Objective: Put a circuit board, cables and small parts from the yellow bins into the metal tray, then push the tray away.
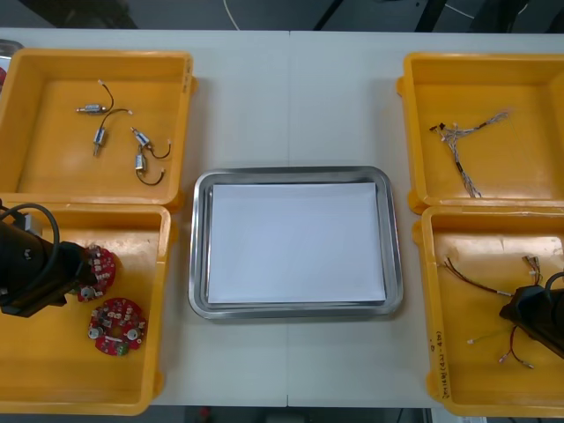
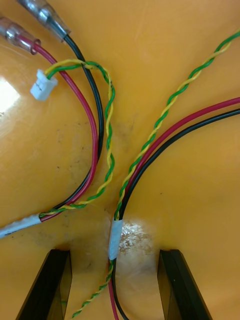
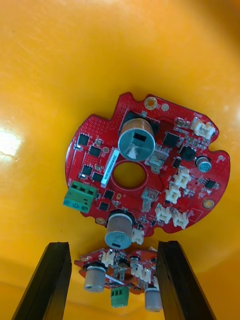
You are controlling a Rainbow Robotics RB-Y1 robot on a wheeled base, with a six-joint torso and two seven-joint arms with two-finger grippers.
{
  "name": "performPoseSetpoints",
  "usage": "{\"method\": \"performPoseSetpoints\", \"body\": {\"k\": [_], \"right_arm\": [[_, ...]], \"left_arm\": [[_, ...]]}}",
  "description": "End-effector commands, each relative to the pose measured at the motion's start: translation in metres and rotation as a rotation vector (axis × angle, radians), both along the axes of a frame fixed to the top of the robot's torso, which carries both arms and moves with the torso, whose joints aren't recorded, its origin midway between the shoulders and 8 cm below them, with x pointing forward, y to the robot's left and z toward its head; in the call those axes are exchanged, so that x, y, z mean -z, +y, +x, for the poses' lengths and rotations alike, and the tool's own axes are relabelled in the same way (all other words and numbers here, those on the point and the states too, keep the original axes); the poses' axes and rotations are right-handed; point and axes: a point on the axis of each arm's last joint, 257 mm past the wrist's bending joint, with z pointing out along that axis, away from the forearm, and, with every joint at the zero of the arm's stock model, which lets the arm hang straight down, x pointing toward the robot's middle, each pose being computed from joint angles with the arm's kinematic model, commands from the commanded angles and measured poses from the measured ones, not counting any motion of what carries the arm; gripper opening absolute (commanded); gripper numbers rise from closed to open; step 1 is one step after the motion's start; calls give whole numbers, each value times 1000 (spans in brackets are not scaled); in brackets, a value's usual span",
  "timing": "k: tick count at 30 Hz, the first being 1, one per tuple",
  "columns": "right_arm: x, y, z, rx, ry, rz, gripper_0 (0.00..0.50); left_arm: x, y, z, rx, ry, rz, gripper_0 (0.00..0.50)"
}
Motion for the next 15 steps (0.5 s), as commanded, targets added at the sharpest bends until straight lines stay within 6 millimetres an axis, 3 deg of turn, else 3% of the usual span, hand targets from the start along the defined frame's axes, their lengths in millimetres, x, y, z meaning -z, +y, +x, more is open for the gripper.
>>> {"method": "performPoseSetpoints", "body": {"k": [1,7,8,9,10,15], "right_arm": [[14,5,-14,23,22,11,500],[16,5,-16,22,20,10,498],[16,4,-16,21,22,10,356],[16,4,-16,20,22,9,126],[16,4,-16,20,22,9,11],[16,4,-16,19,21,9,0]], "left_arm": [[15,-3,-11,-110,38,-30,500],[21,-1,-13,-113,38,-21,500],[22,-1,-13,-115,36,-21,500],[24,-1,-13,-117,37,-21,500],[24,-1,-12,-117,36,-22,500],[31,-1,-11,-120,39,-24,500]]}}
